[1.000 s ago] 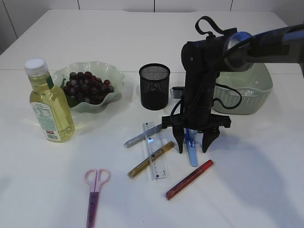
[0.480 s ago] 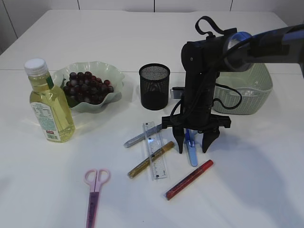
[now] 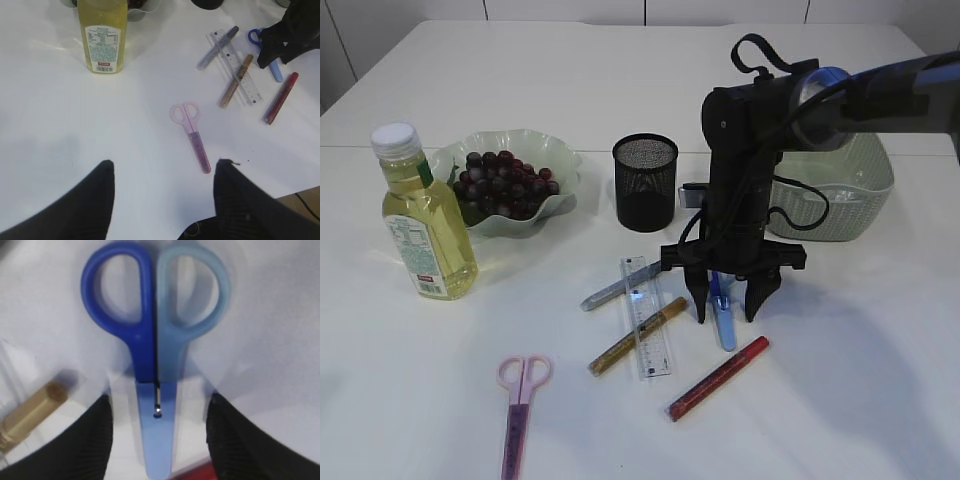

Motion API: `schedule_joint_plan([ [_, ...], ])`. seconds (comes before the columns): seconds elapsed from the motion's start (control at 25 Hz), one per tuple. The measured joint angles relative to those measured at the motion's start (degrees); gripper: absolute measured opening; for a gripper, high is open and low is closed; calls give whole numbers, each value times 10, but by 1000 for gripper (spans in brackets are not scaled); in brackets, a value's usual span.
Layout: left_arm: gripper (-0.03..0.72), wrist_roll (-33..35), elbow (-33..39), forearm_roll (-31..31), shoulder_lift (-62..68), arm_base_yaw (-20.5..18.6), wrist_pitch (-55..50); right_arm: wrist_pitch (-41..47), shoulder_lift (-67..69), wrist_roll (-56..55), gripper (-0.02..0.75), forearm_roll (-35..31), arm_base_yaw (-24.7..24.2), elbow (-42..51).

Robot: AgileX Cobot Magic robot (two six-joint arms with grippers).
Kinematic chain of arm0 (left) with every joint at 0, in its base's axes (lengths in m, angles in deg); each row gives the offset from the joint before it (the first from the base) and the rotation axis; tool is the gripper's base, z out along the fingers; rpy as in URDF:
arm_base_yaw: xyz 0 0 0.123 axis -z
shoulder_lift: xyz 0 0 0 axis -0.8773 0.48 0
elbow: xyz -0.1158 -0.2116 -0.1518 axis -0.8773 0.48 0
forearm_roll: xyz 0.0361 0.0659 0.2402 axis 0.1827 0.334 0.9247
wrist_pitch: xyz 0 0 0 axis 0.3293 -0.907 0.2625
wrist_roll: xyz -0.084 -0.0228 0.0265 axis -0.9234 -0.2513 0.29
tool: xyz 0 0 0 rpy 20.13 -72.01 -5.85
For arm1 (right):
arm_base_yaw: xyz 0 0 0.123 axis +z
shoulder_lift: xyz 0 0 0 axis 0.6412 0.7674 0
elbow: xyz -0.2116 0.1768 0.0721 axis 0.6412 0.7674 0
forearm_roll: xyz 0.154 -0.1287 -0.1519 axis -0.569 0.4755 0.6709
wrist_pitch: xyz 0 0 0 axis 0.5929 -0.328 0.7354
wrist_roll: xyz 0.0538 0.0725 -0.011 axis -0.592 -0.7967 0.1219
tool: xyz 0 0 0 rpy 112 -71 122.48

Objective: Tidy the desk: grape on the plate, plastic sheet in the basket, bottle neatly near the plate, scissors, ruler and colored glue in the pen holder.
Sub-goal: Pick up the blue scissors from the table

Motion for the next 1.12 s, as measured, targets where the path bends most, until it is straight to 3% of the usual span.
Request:
schedule_joint_plan([
  [0.56,449,0,0,0,0,0,0,0,0,0,198,0,0,0],
  [1.12,440,0,0,0,0,0,0,1,0,0,174,0,0,-2],
])
